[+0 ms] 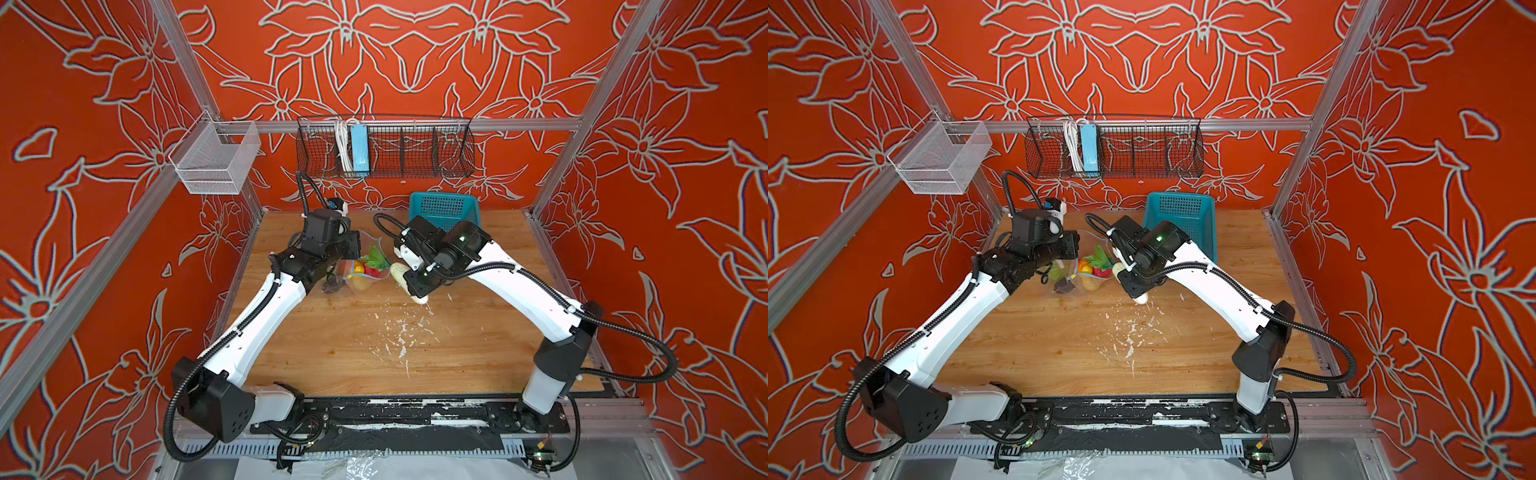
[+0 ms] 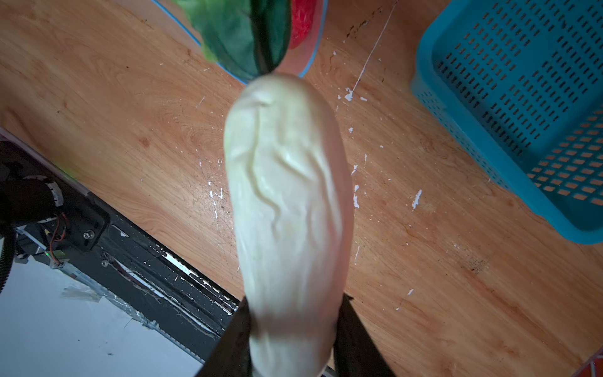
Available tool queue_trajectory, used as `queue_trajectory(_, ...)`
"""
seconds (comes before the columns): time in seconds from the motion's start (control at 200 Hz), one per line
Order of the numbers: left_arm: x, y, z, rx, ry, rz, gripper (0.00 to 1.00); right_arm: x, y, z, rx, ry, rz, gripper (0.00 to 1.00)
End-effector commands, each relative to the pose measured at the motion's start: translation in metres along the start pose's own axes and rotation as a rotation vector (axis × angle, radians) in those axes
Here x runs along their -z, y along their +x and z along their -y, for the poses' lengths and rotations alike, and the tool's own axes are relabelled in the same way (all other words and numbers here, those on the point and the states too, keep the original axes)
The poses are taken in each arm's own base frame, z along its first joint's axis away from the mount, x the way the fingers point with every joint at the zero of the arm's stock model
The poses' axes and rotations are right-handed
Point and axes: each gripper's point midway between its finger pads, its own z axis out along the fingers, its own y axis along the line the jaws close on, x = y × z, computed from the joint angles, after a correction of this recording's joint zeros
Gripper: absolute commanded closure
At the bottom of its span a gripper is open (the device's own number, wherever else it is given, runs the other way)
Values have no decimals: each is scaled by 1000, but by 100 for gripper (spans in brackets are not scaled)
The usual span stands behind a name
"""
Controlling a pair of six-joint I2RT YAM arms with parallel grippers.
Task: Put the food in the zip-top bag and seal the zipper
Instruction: 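Carry the radish with the right gripper over the bag held by the left gripper, then lower the radish into the open bag and release it from the right gripper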
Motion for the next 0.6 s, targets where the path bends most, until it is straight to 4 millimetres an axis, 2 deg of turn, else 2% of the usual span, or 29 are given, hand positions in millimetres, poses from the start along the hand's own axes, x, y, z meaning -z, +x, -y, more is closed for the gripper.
queue_trajectory(0.0,3,-6,5,-21,9,26,100,5,-10,-11,4,-34,24,98)
queue_trajectory(0.285,5,-7,11,-23,28,28,100,-8,-35,-27,7,-81,22,98)
queue_trajectory(0.596,9,-6,18,-26,51,30,100,-25,-64,-35,6,-91,31,98)
